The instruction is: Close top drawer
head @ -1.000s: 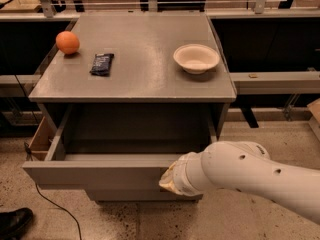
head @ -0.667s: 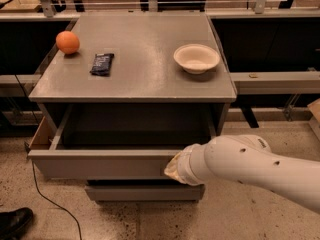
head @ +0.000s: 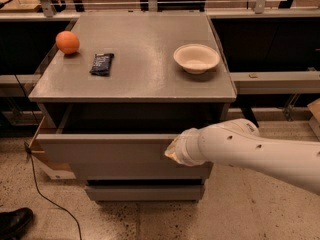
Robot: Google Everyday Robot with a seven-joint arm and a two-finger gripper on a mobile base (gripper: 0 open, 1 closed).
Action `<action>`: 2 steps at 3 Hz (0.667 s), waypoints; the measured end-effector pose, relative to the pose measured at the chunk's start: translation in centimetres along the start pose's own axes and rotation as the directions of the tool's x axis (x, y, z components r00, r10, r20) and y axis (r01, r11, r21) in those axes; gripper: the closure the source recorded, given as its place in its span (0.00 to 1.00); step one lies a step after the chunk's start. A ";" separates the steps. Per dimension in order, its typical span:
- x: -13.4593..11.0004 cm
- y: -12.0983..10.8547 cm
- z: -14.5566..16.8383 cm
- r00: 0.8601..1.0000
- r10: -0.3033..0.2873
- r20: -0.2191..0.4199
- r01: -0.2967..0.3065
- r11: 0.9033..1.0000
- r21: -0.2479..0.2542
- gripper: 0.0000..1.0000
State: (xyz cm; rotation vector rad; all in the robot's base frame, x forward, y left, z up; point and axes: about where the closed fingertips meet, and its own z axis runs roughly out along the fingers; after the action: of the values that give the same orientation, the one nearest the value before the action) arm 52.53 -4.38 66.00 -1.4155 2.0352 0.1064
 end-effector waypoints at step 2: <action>-2.3 -6.5 2.0 0.999 -0.042 0.024 0.039 0.992 0.124 1.00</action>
Offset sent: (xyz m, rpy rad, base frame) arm 0.1165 0.0081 0.0230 -0.0295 -0.2150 -0.0557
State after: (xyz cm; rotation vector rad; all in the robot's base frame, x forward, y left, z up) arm 59.56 -4.40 67.61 -1.3709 1.9556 -0.0177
